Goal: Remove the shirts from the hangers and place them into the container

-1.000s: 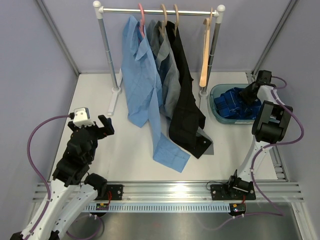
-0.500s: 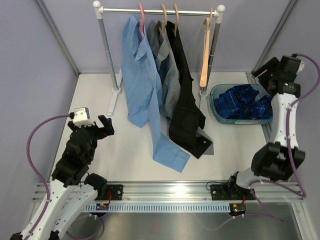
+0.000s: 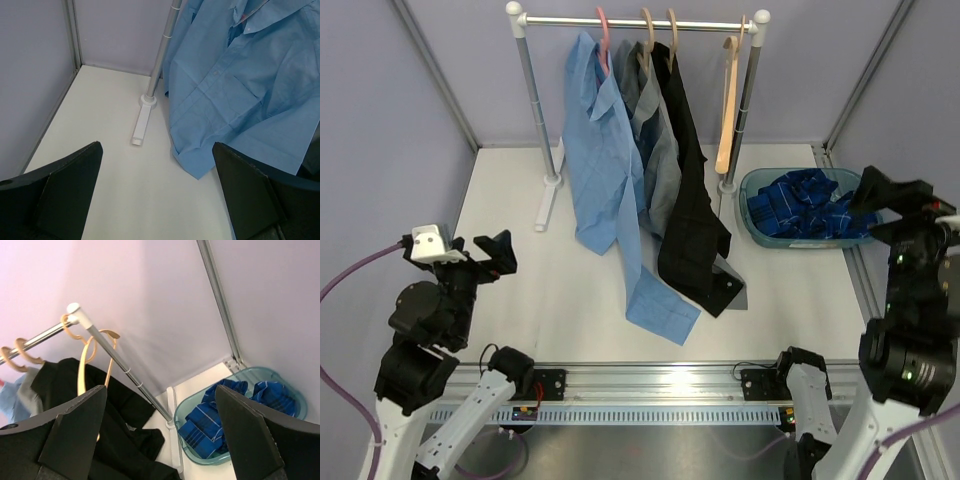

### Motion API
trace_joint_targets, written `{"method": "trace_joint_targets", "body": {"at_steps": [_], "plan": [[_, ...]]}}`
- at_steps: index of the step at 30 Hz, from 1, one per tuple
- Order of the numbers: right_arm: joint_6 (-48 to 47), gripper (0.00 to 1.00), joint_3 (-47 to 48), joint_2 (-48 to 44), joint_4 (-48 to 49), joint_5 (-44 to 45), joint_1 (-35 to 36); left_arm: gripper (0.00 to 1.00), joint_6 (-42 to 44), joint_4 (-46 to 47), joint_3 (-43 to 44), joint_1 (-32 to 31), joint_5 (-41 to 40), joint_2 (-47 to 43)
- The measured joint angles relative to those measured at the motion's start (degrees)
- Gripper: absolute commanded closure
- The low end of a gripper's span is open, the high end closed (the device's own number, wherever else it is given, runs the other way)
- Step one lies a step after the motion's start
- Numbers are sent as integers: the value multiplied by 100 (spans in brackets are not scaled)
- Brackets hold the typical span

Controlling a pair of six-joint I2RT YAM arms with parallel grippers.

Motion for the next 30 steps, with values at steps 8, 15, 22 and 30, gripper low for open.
{"method": "trace_joint_targets", "body": {"at_steps": [8,15,22,30], "plan": [[-214,1,-640,-1169,-225,-433,81,1,286,-538,323,0,-114,-439],[-297,1,-1008,-1403,-262,-581,555,1,358,-848,407,0,-162,-699],[-363,0,-1200,-1770,-269,-581,905,1,409,-946,448,0,-197,-841],[-393,0,-1202,-1932,-280,-577,1126,1,393,-973,446,0,-256,-841]]}}
